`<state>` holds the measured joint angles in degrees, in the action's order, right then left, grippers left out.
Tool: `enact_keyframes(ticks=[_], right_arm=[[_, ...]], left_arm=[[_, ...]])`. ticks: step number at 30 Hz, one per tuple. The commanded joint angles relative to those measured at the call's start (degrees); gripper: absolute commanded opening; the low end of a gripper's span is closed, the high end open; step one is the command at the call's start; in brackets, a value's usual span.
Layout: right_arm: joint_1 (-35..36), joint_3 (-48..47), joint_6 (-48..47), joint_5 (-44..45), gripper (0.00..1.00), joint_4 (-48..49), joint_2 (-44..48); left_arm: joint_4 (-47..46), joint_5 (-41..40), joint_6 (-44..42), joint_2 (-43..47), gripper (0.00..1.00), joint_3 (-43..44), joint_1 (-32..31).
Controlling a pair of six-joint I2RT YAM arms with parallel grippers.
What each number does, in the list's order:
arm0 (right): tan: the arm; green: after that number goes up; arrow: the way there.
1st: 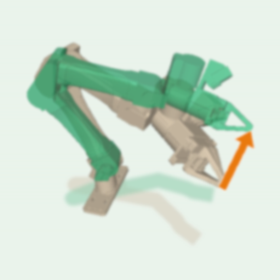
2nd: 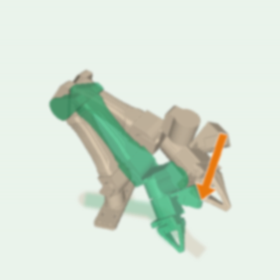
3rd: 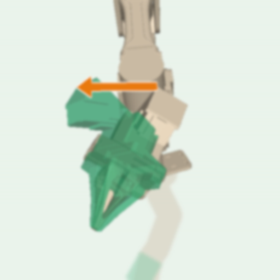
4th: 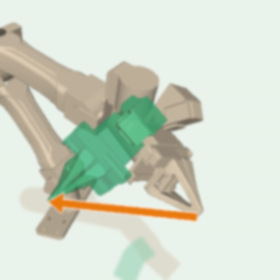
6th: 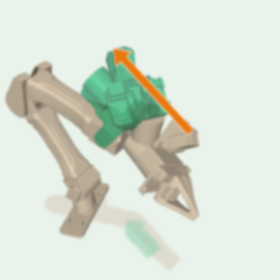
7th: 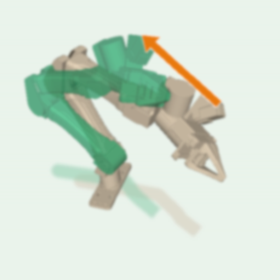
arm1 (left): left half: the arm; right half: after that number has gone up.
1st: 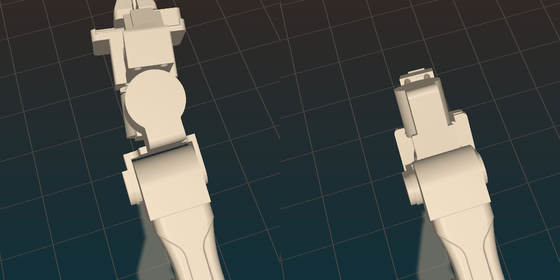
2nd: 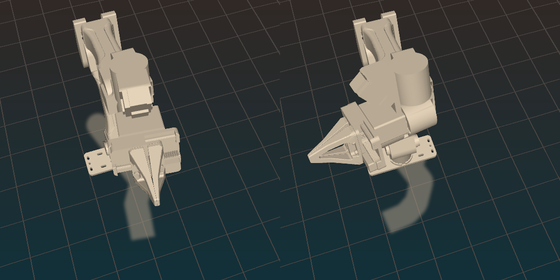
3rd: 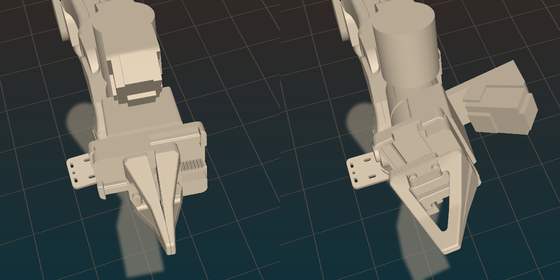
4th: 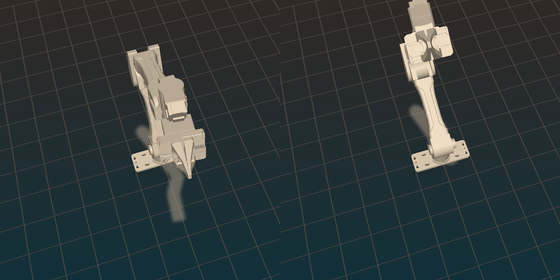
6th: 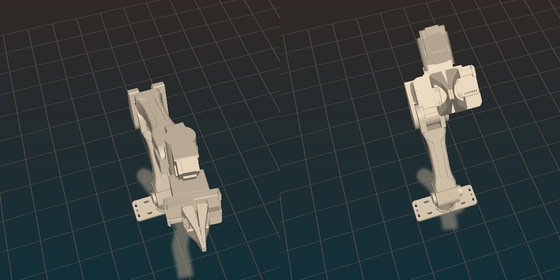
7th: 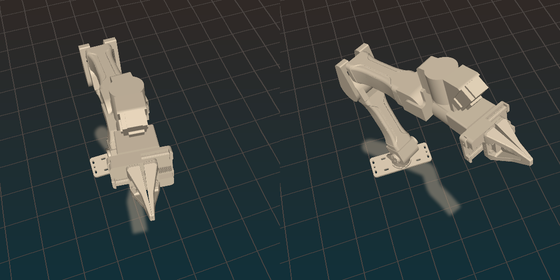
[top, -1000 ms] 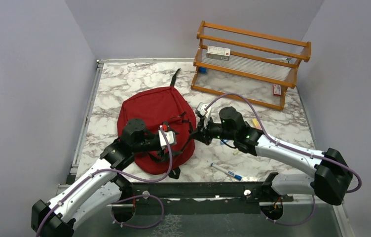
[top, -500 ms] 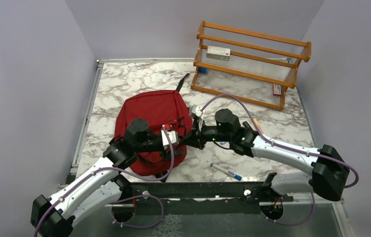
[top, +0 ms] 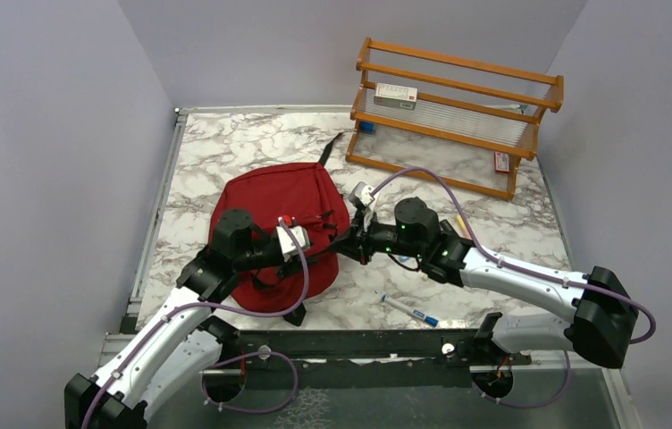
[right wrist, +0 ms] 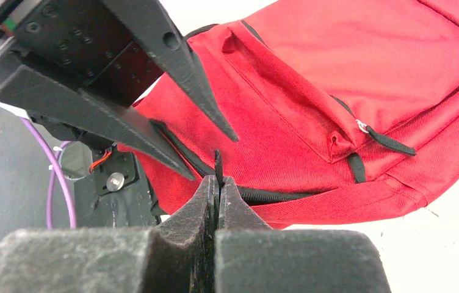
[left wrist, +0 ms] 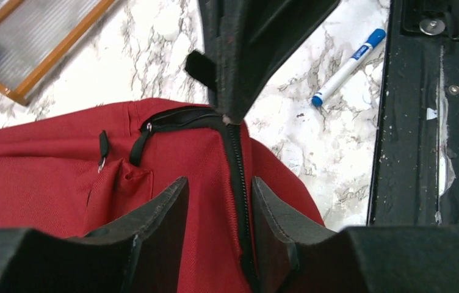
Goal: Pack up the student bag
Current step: Zip the student bag at the center of the board.
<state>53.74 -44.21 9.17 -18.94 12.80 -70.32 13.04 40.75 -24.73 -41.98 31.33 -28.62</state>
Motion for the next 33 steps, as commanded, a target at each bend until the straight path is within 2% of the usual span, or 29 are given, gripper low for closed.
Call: enact_keyframes(ticks=[1,3,10,16,23,33], right_arm=[[0.23,-0.93,0.42,1.80,0.01,3.91,1.32],[0.18,-1.22,0.41,1.65,0.01,3.86,0.94],[0.22,-0.44,1.07,5.89,0.01,3.04,0.97],[0.02,0.07,1.25,16.76,0.01,-0.51,1.87],[-2.42,-2.73,-0.03,23.05,0.01,-4.74,-2.13],[-10.70,-4.76,0.38,19.46,0.01,-4.24,-8.92]], left_arm=[[1.53,2.84,-2.23,0.84,0.38,-0.48,0.08],[1.47,3.21,-2.38,-0.26,0.27,-0.32,-0.23],[2.08,3.70,-4.37,-1.07,0.00,0.04,-2.01],[5.39,4.10,-7.50,0.91,0.00,-0.04,-4.08],[7.59,6.97,-10.18,3.80,0.00,-0.53,-4.47],[10.94,13.83,-14.89,5.88,0.00,-0.83,-7.09]])
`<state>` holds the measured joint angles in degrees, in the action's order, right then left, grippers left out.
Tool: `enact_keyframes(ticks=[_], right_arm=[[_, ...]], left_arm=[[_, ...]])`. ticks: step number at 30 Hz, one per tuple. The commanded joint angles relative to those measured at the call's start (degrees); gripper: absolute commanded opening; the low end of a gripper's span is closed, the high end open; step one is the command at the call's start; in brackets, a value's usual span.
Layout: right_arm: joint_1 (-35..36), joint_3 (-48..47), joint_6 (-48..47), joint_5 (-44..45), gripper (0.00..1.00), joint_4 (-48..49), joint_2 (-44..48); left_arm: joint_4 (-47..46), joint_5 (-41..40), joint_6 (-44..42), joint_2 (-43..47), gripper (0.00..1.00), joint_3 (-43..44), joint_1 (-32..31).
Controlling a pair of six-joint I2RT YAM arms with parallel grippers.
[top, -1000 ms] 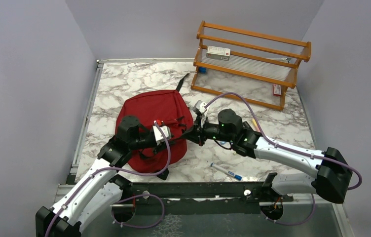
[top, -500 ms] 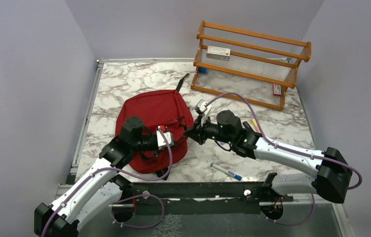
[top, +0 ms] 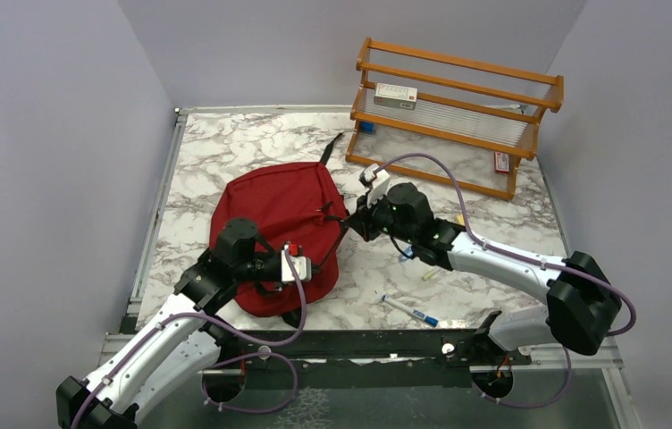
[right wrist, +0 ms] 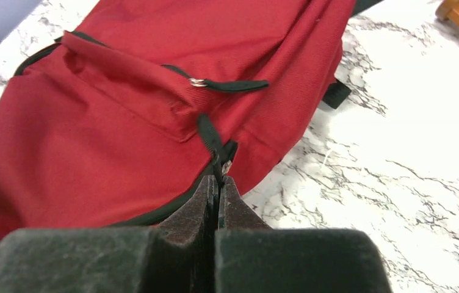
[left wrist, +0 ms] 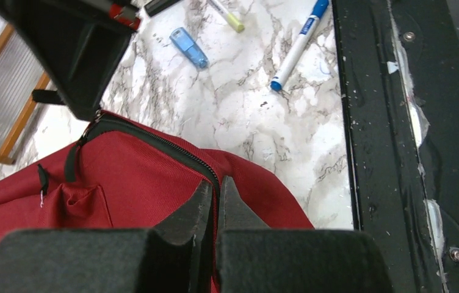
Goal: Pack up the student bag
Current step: Zip the student bag at the center of the board.
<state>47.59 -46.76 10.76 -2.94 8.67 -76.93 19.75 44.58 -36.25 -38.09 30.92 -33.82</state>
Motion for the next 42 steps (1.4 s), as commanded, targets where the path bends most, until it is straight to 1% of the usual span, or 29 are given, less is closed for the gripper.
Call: enact_keyframes(ticks=[1,5,12,19,22,25,26,28,29,30,38,42], right_arm=[[-5.22,-2.51,-1.50,2.58,0.01,0.25,-3.06],[-7.36,-4.30,-2.63,-0.53,0.01,1.52,-6.84],[-10.15,-8.36,-3.27,-4.33,0.01,5.16,-14.36],[-11.59,-12.43,-4.18,-3.74,0.01,6.40,-20.69],[-12.03,-13.14,-4.43,-3.77,0.01,7.49,-21.69],[-12.25,-14.00,-4.81,-4.46,0.01,8.24,-22.47],[-12.32,-14.38,-4.98,-4.63,0.01,8.22,-22.79],[-12.42,-15.27,-5.60,-5.24,0.01,8.17,-23.36],[-12.45,-15.59,-5.90,-5.51,0.01,8.06,-23.50],[-12.49,-15.83,-6.12,-5.64,0.01,8.10,-23.73],[-12.70,-17.26,-5.27,-9.31,0.01,7.27,-26.23],[-12.70,-17.74,-3.34,-10.32,0.01,6.81,-27.74]], left_arm=[[4.46,10.68,-3.67,2.12,0.00,-0.46,-2.39],[4.75,11.10,-3.92,2.58,0.00,-0.99,-4.57],[5.45,11.04,-4.75,0.35,0.00,-0.46,-8.47],[5.83,10.21,-5.72,-1.76,0.00,0.36,-10.72],[5.67,8.08,-5.78,-1.99,0.00,0.38,-10.91],[4.45,3.93,-5.10,-1.83,0.01,0.38,-10.91],[3.93,2.53,-4.95,-1.80,0.07,0.31,-10.91],[1.89,-0.95,-3.55,-1.62,0.34,-0.20,-10.91],[0.07,-2.89,-2.33,-1.63,0.44,-0.57,-10.91],[-1.75,-5.07,-1.20,-1.53,0.51,-0.87,-10.91],[-17.93,-16.59,8.80,-2.18,0.76,-3.96,-10.91],[-24.06,-20.97,14.14,-4.10,0.85,-4.02,-10.91]])
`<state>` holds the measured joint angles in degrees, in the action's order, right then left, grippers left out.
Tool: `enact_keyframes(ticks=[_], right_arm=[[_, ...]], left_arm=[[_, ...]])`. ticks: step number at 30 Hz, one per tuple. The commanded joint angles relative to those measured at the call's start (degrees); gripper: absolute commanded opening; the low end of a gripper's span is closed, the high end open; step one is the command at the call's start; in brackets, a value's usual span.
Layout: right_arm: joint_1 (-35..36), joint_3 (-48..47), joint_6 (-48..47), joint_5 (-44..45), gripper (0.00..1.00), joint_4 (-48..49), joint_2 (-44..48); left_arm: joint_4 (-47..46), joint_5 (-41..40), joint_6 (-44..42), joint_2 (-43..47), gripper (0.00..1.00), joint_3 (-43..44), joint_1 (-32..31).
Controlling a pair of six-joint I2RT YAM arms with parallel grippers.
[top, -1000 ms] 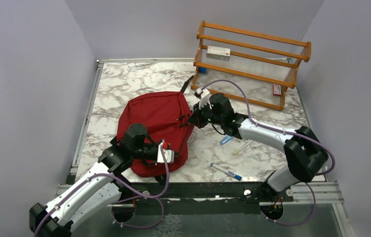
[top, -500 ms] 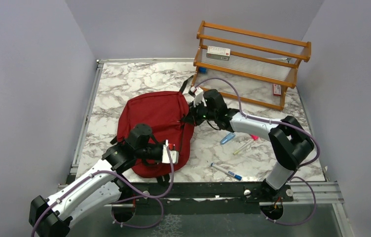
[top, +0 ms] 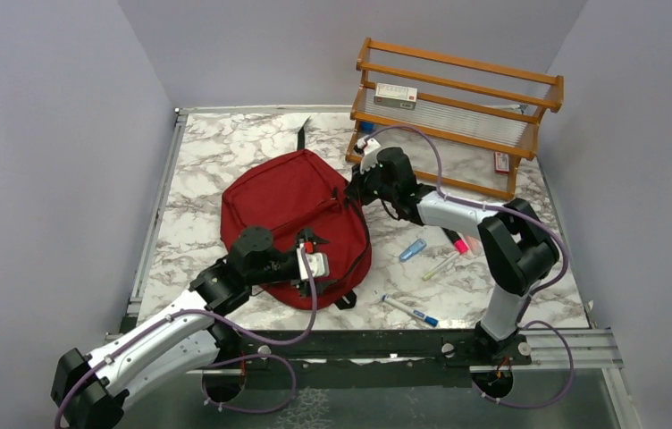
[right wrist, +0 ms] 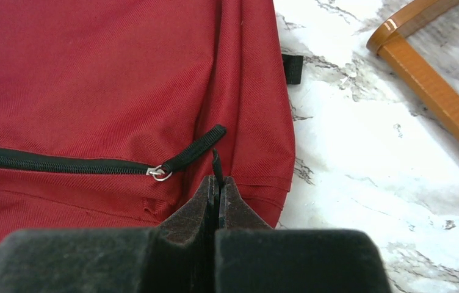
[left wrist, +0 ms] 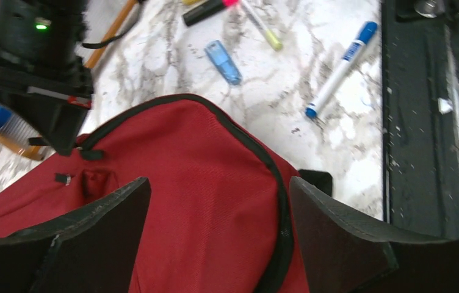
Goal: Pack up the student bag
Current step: Zip the student bag at the center of the board, then unzip the student bag at the center of the board.
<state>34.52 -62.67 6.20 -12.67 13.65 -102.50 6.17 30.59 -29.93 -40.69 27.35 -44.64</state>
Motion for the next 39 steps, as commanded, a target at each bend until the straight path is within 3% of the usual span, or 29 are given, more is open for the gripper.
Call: enact_keyframes(ticks=[1,11,23,30,39], right_arm=[[0.37,-1.84,1.73,-0.23,0.02,1.89,-2.44],[0.37,0.01,3.81,1.06,0.11,1.68,-0.74],[0.37,8.22,4.58,0.63,0.39,0.12,11.97],[0.37,14.44,8.76,5.48,0.44,-1.26,21.66],[0.37,16.45,19.26,11.84,0.45,-6.25,26.56]], left_arm=[[-11.24,-8.04,8.93,-2.10,0.86,-0.07,-0.09],[-17.57,-23.51,23.15,-3.80,0.96,0.75,-0.01],[-9.08,-33.84,33.21,-8.33,0.99,8.28,0.52],[-7.66,-35.04,31.93,-10.93,0.99,9.94,1.73],[-0.31,-38.47,37.86,-25.69,0.96,19.41,7.20]])
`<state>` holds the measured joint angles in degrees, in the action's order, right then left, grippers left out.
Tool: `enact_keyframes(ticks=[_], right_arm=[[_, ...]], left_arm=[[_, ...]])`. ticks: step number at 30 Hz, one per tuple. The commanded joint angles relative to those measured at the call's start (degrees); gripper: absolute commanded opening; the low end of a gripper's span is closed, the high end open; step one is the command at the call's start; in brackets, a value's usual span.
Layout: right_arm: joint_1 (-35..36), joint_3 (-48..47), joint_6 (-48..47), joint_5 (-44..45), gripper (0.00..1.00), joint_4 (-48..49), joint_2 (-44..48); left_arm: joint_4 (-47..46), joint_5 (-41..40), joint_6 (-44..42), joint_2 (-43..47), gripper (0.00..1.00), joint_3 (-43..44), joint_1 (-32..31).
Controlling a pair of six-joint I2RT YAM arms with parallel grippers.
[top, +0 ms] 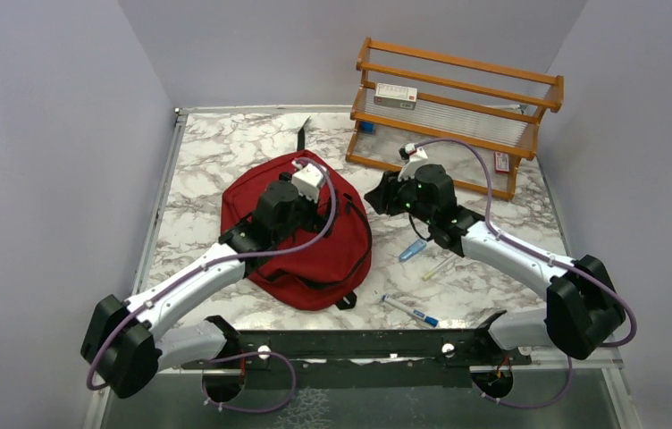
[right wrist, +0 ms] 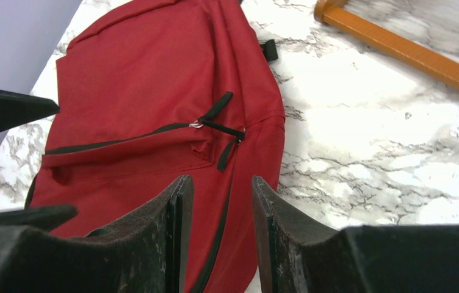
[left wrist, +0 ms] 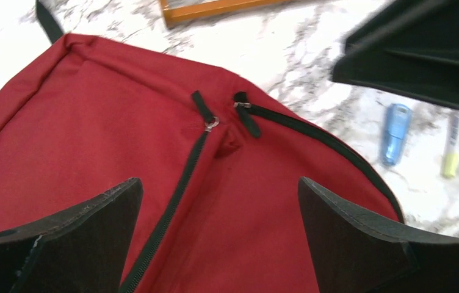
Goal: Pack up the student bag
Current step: Unzip the student bag at the center of the board.
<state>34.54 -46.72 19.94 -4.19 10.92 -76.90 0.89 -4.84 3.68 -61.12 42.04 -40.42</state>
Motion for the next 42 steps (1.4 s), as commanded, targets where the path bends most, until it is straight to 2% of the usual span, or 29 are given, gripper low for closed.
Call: enact_keyframes(ticks=[1,5,9,13,16,23,31,36,42], right_arm=[[0.35,0.61,5.77,2.83,0.45,-3.61,0.97],[0.35,-0.09,7.31,0.66,0.45,-2.93,0.25],[0.35,-4.60,8.83,-1.22,0.44,-3.78,-2.82],[0.39,-9.67,10.98,-0.26,0.45,-5.69,-8.68],[0.37,-13.73,10.93,2.36,0.47,-7.13,-14.28],[0.35,-20.38,9.59,3.93,0.50,-9.20,-25.17],[0.02,-21.68,8.82,3.47,0.49,-9.41,-29.90],[-0.33,-19.46,9.05,2.81,0.45,-8.02,-31.30],[-0.53,-17.14,9.19,1.49,0.30,-5.86,-31.38]], left_arm=[[5.34,-3.40,4.83,-6.53,0.96,5.46,3.92],[5.61,-3.65,7.14,-10.25,0.95,7.72,9.24],[3.96,-0.13,7.94,-13.50,0.94,9.55,13.22],[1.30,3.10,5.67,-16.35,0.93,11.93,13.44],[3.10,3.06,4.16,-19.84,0.92,16.73,13.44],[5.41,4.02,5.32,-26.00,0.82,21.78,13.37],[9.34,4.67,4.24,-31.81,0.78,26.30,12.49],[10.77,3.59,2.62,-34.90,0.77,29.11,9.72],[14.87,-1.66,-0.03,-38.72,0.76,33.77,5.41]])
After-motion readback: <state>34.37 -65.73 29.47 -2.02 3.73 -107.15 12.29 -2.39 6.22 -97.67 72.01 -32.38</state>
